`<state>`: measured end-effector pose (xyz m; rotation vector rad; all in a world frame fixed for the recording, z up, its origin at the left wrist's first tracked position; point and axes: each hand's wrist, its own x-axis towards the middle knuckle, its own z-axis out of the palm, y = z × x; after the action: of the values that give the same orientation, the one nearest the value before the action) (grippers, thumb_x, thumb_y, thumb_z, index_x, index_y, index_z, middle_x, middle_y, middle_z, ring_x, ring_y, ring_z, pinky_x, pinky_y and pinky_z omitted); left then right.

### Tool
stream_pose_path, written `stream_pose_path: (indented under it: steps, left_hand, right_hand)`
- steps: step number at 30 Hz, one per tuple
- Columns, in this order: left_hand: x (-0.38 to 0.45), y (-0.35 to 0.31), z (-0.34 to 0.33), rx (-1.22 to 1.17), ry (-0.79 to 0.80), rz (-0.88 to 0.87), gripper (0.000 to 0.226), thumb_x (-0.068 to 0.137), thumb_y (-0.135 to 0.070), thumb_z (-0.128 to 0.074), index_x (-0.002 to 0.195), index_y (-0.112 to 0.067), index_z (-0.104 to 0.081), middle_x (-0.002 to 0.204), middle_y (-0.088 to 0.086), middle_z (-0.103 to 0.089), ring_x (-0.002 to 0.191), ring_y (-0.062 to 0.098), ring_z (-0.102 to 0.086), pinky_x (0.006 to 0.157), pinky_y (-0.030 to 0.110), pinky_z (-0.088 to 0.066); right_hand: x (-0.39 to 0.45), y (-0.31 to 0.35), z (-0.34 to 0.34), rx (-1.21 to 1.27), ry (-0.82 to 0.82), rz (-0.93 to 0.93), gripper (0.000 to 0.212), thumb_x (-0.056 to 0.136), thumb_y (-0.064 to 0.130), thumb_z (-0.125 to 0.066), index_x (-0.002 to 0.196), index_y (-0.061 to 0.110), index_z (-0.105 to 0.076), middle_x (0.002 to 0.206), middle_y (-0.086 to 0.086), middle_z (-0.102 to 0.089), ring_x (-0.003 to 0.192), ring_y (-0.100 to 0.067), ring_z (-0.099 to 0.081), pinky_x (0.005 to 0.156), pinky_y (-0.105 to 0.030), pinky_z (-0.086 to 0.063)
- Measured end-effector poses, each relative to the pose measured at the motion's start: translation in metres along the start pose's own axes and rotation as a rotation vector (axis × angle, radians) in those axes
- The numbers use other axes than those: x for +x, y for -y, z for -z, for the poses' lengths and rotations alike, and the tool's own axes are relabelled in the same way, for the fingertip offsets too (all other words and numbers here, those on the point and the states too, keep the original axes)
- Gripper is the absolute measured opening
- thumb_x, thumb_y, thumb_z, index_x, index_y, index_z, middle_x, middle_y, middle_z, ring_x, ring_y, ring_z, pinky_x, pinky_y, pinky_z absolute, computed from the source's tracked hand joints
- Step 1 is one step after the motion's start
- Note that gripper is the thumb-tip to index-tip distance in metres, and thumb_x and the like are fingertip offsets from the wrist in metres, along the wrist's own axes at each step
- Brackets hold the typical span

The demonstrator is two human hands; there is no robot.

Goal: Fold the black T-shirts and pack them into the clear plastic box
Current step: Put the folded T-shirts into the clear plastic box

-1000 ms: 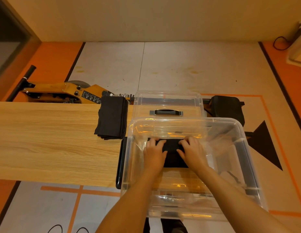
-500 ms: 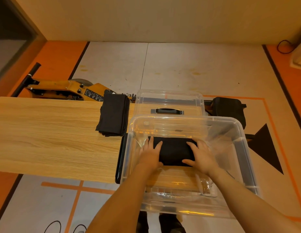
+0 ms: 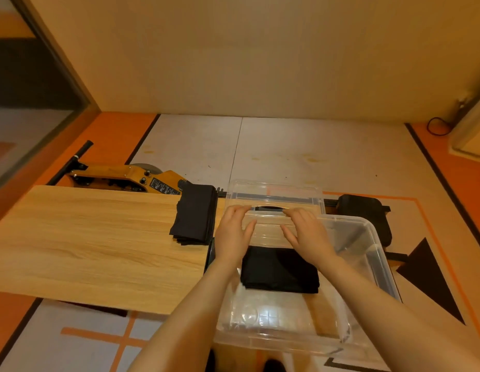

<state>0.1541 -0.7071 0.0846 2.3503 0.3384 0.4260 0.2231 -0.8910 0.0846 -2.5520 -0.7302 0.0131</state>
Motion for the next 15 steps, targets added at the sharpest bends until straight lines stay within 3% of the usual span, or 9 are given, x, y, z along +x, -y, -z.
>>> stream_pose_path:
  steps: [5,10,15]
  left_hand:
    - [0.037,0.028,0.046,-0.028,-0.067,0.043,0.04,0.093,-0.029,-0.061,0.132,-0.021,-0.055,0.131,-0.004,-0.052,0.112,0.008,-0.053,0.088,0.022,-0.044]
    - [0.072,0.076,0.083,0.01,0.01,0.004,0.044,0.093,-0.026,-0.062,0.135,-0.018,-0.053,0.138,0.002,-0.05,0.126,0.016,-0.047,0.101,0.03,-0.042]
    - [0.106,0.135,0.121,0.038,0.125,-0.032,0.043,0.093,-0.024,-0.061,0.134,-0.019,-0.053,0.137,0.002,-0.05,0.126,0.018,-0.047,0.101,0.033,-0.043]
  right_hand:
    - [0.029,0.036,0.001,0.067,-0.134,-0.03,0.042,0.097,0.03,-0.058,0.135,0.013,-0.054,0.13,-0.005,-0.059,0.121,-0.02,-0.053,0.099,-0.032,-0.043]
    - [0.062,0.087,-0.02,0.118,-0.218,-0.084,0.041,0.098,0.031,-0.056,0.135,0.013,-0.052,0.131,-0.004,-0.056,0.122,-0.018,-0.05,0.098,-0.029,-0.041]
    - [0.09,0.152,-0.057,0.118,-0.283,-0.186,0.041,0.099,0.031,-0.055,0.136,0.014,-0.051,0.134,-0.003,-0.053,0.126,-0.017,-0.047,0.101,-0.029,-0.038]
